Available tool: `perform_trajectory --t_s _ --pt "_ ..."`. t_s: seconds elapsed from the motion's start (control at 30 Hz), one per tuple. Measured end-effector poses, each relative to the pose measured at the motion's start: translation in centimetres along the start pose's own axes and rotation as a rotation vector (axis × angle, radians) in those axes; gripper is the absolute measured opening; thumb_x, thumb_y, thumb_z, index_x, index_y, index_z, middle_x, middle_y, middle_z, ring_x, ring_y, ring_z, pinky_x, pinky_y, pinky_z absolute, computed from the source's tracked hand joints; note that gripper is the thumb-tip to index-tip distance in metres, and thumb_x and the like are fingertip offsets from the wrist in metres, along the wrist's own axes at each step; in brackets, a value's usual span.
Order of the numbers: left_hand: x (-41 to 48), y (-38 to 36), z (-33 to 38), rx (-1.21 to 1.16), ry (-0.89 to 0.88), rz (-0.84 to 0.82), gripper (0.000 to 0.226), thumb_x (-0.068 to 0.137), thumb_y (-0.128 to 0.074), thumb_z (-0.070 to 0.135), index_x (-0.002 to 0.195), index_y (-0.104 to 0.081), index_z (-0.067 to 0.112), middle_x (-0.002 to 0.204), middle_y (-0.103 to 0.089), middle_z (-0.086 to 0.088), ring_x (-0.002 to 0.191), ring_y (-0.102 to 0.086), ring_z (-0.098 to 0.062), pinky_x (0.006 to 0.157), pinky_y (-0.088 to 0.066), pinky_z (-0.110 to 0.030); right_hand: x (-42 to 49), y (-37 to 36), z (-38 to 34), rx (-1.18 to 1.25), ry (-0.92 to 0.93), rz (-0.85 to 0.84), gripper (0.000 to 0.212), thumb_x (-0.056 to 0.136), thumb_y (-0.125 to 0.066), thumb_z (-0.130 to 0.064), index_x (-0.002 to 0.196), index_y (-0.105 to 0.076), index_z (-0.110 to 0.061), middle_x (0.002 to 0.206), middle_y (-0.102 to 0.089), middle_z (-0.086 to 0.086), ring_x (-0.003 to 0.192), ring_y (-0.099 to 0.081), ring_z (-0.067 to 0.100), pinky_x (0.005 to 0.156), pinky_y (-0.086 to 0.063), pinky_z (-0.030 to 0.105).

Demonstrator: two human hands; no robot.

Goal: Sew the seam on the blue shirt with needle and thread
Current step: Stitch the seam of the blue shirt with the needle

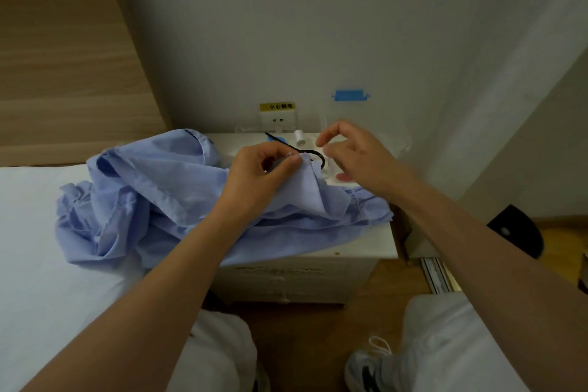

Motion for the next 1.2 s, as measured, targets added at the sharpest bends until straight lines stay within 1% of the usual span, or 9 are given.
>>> perform_trajectory --t_s 0.1,0.2,0.33,0.53,0.7,0.87,1.0,1.1,1.2 --pt "-0.05 0.10 -0.15 -0.014 0.006 0.000 0.010 0.093 -0.060 0.014 0.089 -0.070 0.014 0.081 -0.068 0.004 0.073 -0.059 0.001 0.067 -0.044 -0.011 -0.26 0.31 0.04 -0.077 0.048 -0.019 0.021 0.097 -0.045 -0.014 0.088 -0.055 -0.029 0.056 -0.041 -0.004 0.063 -0.041 0.021 0.078 -0.049 0.063" --pt "-0.05 0.10 -0.13 -0.032 0.002 -0.009 0.010 0.093 -0.060 0.013 0.089 -0.069 0.014 0.080 -0.068 0.005 0.073 -0.060 0.001 0.067 -0.045 -0.011 -0.24 0.28 0.26 -0.173 0.054 -0.054 0.020 0.097 -0.041 -0.020 0.094 -0.056 -0.033 0.055 -0.043 -0.006 0.062 -0.043 0.022 0.079 -0.050 0.061" --pt "-0.05 0.05 0.00 -0.043 0.001 -0.017 0.010 0.093 -0.060 0.011 0.090 -0.070 0.011 0.079 -0.067 0.006 0.072 -0.060 0.003 0.066 -0.044 -0.010 -0.40 0.05 0.06 -0.166 0.058 -0.082 0.011 0.101 -0.039 -0.017 0.102 -0.050 -0.019 0.059 -0.052 -0.033 0.066 -0.047 0.007 0.088 -0.049 0.055" --pt "-0.17 0.16 0.25 -0.054 0.009 0.006 0.016 0.093 -0.060 0.013 0.084 -0.068 0.022 0.075 -0.067 0.011 0.069 -0.059 0.004 0.062 -0.042 -0.009 -0.50 0.26 -0.09 -0.115 0.130 -0.030 0.012 0.100 -0.048 -0.015 0.096 -0.059 -0.018 0.073 -0.056 0.006 0.070 -0.052 0.027 0.076 -0.053 0.053" --pt "-0.10 -0.04 0.20 -0.069 0.022 0.005 0.016 0.094 -0.060 0.012 0.083 -0.069 0.020 0.075 -0.067 0.007 0.068 -0.058 0.003 0.062 -0.042 -0.009 -0.37 0.13 0.00 -0.086 0.154 -0.030 0.013 0.099 -0.049 -0.015 0.094 -0.059 -0.021 0.084 -0.058 0.025 0.082 -0.053 0.045 0.073 -0.051 0.057" --pt "-0.12 -0.04 0.16 -0.079 0.013 -0.011 0.019 0.094 -0.059 0.011 0.080 -0.068 0.019 0.072 -0.065 0.006 0.066 -0.056 0.002 0.062 -0.042 -0.012 -0.28 0.13 0.07 -0.081 0.138 -0.045 0.017 0.099 -0.048 -0.013 0.090 -0.058 -0.025 0.086 -0.060 0.021 0.080 -0.054 0.042 0.075 -0.051 0.055" --pt "-0.10 0.00 0.13 -0.086 0.024 -0.009 0.018 0.095 -0.057 0.010 0.083 -0.070 0.016 0.076 -0.067 0.002 0.069 -0.057 0.001 0.064 -0.043 -0.013 -0.31 0.21 -0.03 -0.049 0.118 -0.066 0.023 0.098 -0.047 -0.010 0.087 -0.057 -0.027 0.079 -0.057 0.010 0.070 -0.050 0.020 0.075 -0.053 0.044" --pt "-0.12 -0.07 0.18 -0.083 0.029 -0.016 0.016 0.095 -0.056 0.010 0.089 -0.071 0.010 0.080 -0.068 -0.001 0.071 -0.058 0.001 0.065 -0.044 -0.012 -0.29 0.13 -0.07 -0.040 0.126 -0.080 0.023 0.098 -0.046 -0.009 0.088 -0.057 -0.027 0.088 -0.058 0.024 0.076 -0.051 0.037 0.073 -0.052 0.046" --pt "-0.13 -0.08 0.16 -0.084 0.031 -0.021 0.016 0.095 -0.056 0.010 0.091 -0.071 0.007 0.080 -0.069 -0.001 0.071 -0.059 0.001 0.065 -0.044 -0.011 -0.28 0.17 -0.12 -0.033 0.134 -0.081 0.022 0.098 -0.047 -0.011 0.088 -0.058 -0.027 0.088 -0.057 0.026 0.079 -0.052 0.041 0.072 -0.051 0.048"
Point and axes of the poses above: each hand's wrist, its own x-axis towards the middle knuckle, its own y-axis out of the back of the hand, z = x × y, the point moved 3 cm from there along x, towards the middle knuckle
